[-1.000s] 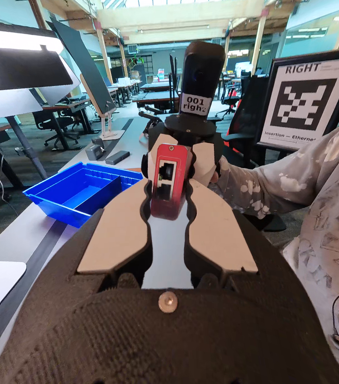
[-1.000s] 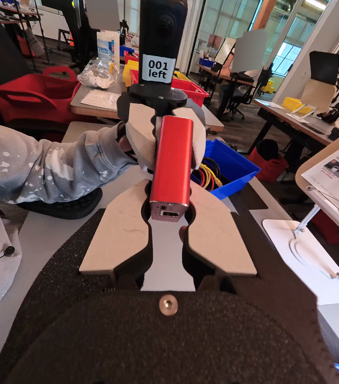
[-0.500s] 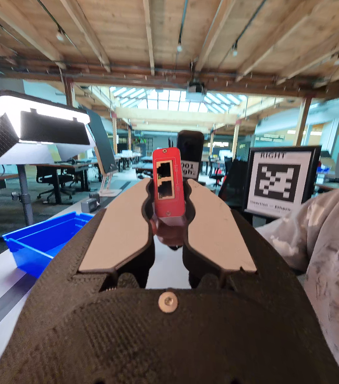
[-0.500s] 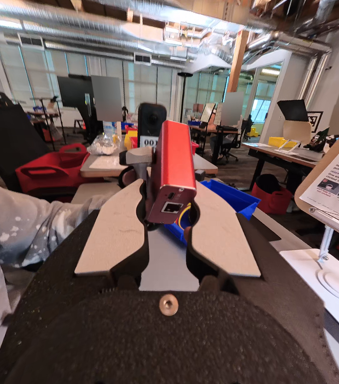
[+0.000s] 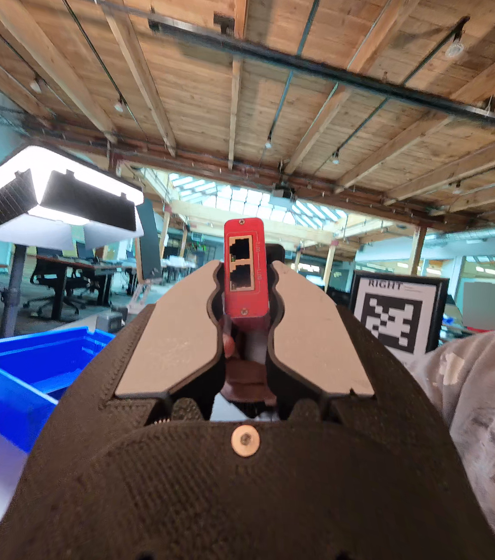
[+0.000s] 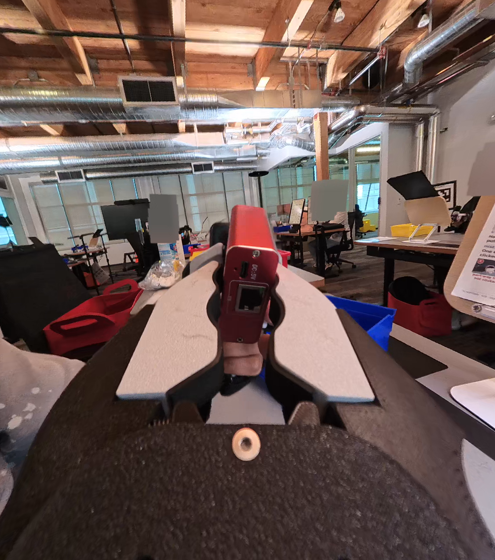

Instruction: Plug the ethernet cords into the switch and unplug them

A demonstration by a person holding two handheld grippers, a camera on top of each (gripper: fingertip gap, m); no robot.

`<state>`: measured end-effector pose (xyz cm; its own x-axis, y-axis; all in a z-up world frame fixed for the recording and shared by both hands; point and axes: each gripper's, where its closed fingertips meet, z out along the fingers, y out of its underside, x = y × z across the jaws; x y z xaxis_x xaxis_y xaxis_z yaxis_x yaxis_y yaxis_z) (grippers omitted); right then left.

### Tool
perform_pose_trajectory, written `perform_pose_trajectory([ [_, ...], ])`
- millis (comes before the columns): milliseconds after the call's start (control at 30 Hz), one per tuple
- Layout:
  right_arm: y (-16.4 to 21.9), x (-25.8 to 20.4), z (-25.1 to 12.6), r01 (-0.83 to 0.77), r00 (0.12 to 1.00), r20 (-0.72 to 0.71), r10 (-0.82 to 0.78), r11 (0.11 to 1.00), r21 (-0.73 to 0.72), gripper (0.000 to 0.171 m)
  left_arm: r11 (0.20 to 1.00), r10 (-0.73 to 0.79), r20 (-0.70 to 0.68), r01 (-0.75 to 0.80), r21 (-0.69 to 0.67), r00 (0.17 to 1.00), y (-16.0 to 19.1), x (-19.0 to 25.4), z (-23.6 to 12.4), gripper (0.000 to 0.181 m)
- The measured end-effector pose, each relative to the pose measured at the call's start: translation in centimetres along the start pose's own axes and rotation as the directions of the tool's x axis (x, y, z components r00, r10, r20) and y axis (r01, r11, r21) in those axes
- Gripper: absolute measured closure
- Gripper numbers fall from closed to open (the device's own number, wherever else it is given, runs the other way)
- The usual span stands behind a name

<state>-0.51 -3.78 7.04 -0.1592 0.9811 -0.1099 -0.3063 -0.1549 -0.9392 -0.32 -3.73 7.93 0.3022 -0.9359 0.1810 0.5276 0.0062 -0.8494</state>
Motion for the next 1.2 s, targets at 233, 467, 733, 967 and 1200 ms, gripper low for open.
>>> perform_pose_trajectory([
  [233, 2.4, -1.1, -0.8, 0.143, 0.989, 0.079, -0.124, 0.937, -0.318, 0.144, 0.935, 0.085, -0.045, -0.095, -0.343, 0.995, 2.0, 0.9, -1.0, 0.151],
  [467, 2.3, -2.2, -0.5, 0.219, 0.974, 0.119, -0.191, 0.930, -0.297, 0.144, 0.907, 0.206, -0.096, -0.227, -0.355, 0.974, 2.0, 2.2, -0.7, 0.154],
  [733, 2.4, -2.8, 0.2, 0.215, 0.973, 0.134, -0.187, 0.945, -0.246, 0.133, 0.960, 0.173, -0.097, -0.190, -0.207, 0.980, 0.4, 2.8, -0.2, 0.154],
  [967, 2.6, -2.2, 0.4, 0.221, 0.974, 0.100, -0.202, 0.946, -0.236, 0.141, 0.949, 0.188, -0.086, -0.203, -0.242, 0.978, 1.6, 2.6, 0.4, 0.154],
  [1200, 2.9, -1.9, 0.5, 0.219, 0.975, 0.093, -0.202, 0.948, -0.229, 0.139, 0.915, 0.219, -0.060, -0.226, -0.333, 0.974, 2.0, 2.2, 0.0, 0.154],
])
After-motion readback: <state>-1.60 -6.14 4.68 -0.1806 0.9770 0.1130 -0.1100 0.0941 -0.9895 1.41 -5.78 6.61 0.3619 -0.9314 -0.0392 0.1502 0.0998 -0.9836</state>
